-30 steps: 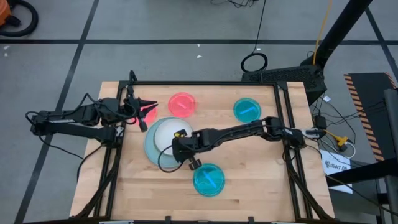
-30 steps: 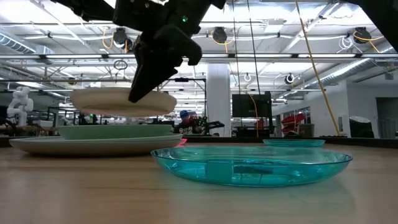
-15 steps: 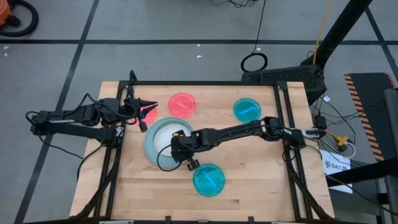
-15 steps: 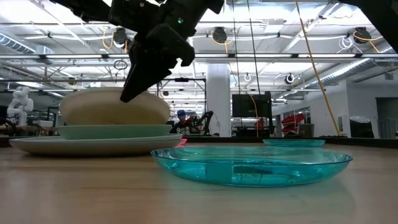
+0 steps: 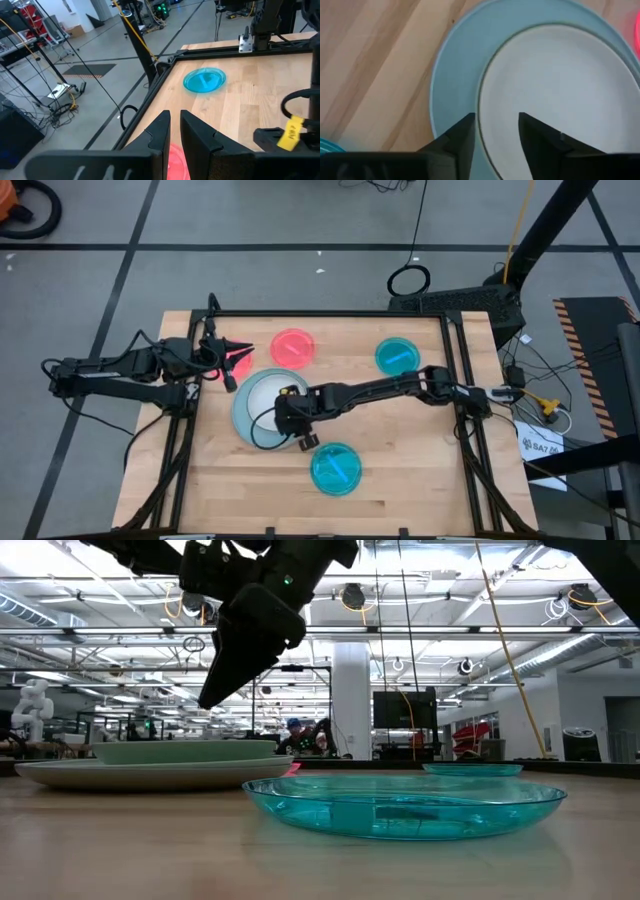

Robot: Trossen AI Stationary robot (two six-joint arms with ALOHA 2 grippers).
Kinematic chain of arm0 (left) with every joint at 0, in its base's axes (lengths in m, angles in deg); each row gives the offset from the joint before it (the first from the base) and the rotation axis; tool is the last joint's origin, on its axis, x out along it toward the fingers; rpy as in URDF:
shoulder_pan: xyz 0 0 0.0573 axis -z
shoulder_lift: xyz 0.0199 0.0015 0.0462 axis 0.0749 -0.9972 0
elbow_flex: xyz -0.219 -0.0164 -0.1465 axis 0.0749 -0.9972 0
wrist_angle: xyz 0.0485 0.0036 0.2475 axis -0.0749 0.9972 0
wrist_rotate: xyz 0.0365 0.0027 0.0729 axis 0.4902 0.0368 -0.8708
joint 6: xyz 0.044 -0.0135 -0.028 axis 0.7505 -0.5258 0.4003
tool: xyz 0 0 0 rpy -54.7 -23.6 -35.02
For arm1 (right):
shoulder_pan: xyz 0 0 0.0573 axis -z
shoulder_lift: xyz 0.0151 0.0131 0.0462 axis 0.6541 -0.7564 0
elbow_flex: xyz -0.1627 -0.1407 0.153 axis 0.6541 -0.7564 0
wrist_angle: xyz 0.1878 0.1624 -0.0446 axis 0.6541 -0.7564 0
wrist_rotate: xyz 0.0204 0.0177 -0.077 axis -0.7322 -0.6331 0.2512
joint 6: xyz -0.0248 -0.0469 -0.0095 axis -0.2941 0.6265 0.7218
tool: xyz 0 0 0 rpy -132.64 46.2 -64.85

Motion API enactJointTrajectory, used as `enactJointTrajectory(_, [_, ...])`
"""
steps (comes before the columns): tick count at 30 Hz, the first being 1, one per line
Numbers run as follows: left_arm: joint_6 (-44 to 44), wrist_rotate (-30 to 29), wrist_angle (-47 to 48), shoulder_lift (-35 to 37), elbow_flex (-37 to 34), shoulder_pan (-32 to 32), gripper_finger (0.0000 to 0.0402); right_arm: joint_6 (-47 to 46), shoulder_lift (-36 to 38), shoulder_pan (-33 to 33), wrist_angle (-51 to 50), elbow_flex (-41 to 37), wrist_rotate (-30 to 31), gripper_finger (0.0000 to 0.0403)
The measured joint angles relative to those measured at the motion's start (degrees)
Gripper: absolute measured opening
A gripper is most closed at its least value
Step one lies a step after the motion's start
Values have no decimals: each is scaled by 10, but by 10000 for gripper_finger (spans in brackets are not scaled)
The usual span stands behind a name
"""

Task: Stack plastic plates
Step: Stack the top light blue plate on top of the white plate

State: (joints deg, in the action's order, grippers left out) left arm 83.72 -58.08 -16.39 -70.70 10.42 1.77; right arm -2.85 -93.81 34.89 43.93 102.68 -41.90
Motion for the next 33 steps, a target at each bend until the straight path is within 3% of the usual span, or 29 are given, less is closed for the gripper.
enactJointTrajectory(4, [-1,0,2,0,0,0,51,-5,10,0,-14,0,18,161])
enactJointTrajectory(9, [-7,0,4,0,0,0,51,-25,29,-1,-74,0,61,152])
enactJointTrajectory(25, [-35,2,14,0,0,0,51,-145,84,4,-297,0,61,121])
enactJointTrajectory(33, [-39,2,20,0,0,0,51,-139,120,41,-308,-4,61,121])
